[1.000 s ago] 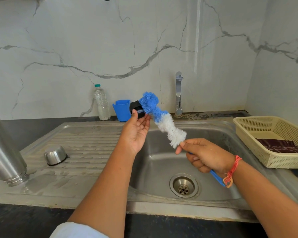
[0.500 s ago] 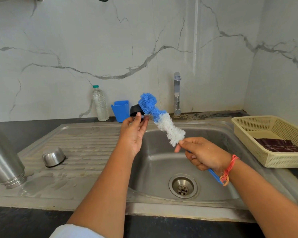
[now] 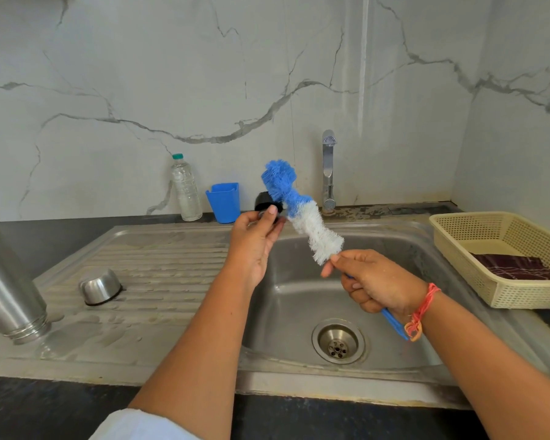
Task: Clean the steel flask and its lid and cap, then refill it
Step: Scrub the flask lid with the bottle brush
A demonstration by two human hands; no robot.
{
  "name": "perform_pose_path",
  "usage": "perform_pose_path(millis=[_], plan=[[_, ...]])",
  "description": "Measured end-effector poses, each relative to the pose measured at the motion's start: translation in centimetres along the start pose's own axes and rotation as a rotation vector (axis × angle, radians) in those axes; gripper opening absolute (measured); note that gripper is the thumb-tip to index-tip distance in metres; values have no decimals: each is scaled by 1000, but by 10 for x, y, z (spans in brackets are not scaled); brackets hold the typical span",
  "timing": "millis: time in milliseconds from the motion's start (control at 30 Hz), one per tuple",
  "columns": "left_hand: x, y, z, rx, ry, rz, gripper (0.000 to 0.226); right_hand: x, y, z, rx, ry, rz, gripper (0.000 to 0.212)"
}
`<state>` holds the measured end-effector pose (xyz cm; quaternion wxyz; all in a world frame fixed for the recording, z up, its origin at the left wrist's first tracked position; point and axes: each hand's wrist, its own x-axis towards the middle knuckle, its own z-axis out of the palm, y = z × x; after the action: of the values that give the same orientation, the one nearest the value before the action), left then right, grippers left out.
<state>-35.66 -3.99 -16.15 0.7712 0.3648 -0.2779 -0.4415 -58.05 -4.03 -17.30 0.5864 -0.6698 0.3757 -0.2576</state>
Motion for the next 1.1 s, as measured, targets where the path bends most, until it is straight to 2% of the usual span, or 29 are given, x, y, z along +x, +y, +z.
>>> perform_pose_path(millis=[67, 167, 300, 433, 567, 733, 933, 1100], plan=[[2, 3, -2, -56, 54, 41, 27, -2, 1, -2, -18, -16, 19, 35], [3, 1, -5, 21, 83, 109, 23, -2, 2, 0, -8, -30, 39, 34], [2, -2, 0, 60, 72, 93, 28, 0, 0, 2, 5, -16, 28, 34], [3, 0, -2, -72, 70, 66, 33, -1, 2, 0, -24, -8, 28, 35], [5, 3, -2, -194, 51, 8, 19, 0, 2, 3, -31, -5, 12, 36], [6, 4, -2, -400, 24, -87, 34, 0, 2, 3, -15, 13, -6, 35], [6, 4, -4, -406, 60, -87, 38, 1, 4, 0, 8, -13, 6, 35], [10, 4, -13, -328, 101, -58, 26, 1, 6, -1, -33, -109, 65, 34]])
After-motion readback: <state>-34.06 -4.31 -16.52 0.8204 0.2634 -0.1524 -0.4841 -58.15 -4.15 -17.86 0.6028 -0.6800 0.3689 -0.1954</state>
